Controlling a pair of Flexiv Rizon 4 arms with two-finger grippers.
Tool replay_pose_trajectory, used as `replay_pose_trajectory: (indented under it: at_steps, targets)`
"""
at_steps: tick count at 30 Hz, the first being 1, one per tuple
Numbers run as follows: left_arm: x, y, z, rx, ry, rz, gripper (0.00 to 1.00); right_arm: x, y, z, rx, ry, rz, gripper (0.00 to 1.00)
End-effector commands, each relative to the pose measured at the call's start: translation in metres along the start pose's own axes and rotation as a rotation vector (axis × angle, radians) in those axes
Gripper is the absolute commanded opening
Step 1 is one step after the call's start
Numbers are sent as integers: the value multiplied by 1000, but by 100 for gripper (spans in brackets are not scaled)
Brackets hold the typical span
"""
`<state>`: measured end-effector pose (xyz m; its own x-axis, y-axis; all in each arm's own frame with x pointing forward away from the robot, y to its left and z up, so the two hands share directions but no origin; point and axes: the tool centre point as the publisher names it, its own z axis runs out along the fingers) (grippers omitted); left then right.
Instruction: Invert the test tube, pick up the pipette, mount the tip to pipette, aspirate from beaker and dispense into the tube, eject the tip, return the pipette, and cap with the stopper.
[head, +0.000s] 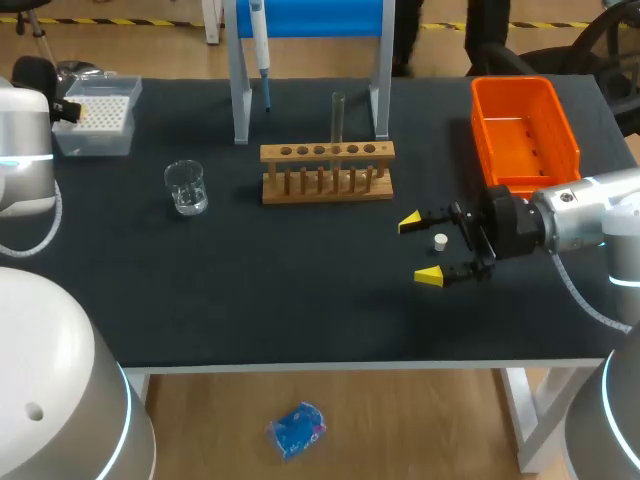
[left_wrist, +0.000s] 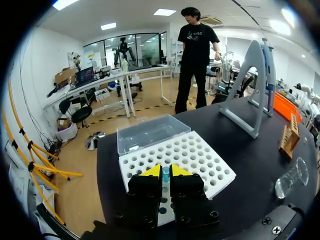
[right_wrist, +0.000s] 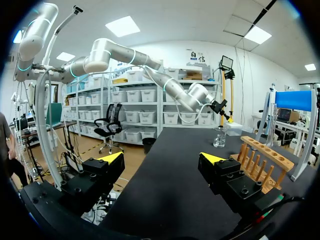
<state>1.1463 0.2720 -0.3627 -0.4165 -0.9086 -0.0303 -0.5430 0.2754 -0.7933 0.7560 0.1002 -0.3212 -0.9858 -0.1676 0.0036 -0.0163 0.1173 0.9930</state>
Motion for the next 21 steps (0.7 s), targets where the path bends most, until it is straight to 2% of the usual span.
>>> replay_pose_trajectory:
  at_steps: [1,21]
  targets:
    - [-2,-3,-1,0,1,1,0,1,0,0,1,-2,0,100]
    - [-3,-28,-26,35,-16,10,0,1,0,0,1,-2,0,100]
